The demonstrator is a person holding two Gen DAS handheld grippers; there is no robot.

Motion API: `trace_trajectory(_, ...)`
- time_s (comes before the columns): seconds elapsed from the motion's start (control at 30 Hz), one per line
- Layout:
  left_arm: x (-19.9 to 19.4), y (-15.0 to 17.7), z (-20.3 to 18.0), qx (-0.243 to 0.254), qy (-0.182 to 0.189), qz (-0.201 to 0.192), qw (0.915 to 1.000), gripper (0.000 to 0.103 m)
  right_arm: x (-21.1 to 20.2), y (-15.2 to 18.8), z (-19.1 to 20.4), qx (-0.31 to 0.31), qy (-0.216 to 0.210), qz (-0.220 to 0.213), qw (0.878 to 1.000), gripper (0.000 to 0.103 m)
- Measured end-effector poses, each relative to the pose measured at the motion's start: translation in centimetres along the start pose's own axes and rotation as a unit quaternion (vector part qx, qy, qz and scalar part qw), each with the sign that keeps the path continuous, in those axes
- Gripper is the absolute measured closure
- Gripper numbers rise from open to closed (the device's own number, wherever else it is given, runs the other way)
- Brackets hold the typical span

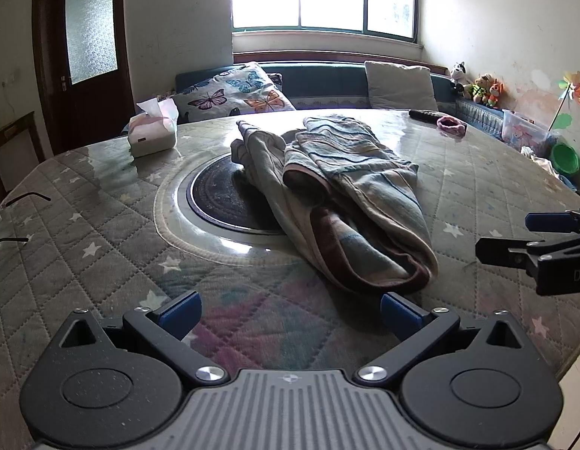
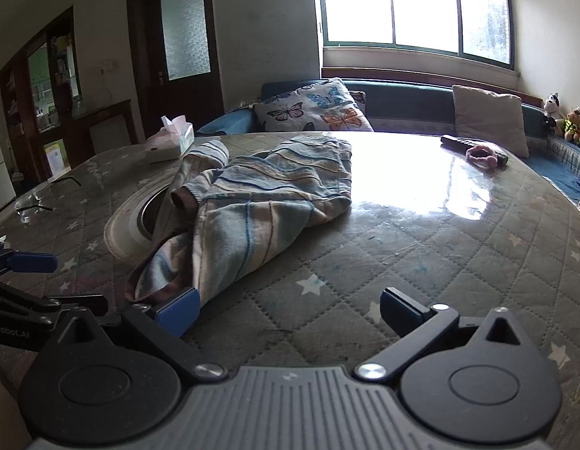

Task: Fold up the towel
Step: 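Move both grippers toward the crumpled striped blanket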

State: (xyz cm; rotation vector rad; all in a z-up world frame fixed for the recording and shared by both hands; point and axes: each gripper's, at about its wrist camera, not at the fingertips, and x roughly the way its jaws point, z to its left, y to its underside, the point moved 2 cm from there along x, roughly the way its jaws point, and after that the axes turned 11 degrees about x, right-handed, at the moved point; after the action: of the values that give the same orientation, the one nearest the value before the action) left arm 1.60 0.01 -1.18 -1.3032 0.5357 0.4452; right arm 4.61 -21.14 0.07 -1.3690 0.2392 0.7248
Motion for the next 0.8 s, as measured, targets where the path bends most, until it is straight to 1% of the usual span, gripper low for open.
trace_trajectory(0.17, -0.4, -0.4, 0.0, 0.000, 0.003, 0.007, 1.0000, 0.000, -0.3, 0.5, 0.6, -0.001, -0.009, 0.004, 1.000, 0.000)
trace_trajectory(0.37, -0.1, 0.4, -0.6, 0.000, -0.001, 0.006, 1.0000, 0.000, -0.6, 0.9, 1.0, -0.002, -0.014, 0.011, 1.000, 0.000)
trace_trajectory(0.8, 0.2, 0.3, -1.0, 0.005, 0.000, 0.031, 0.9995, 0.000, -0.2, 1.5, 1.2, -0.008, -0.019, 0.027, 0.999, 0.000)
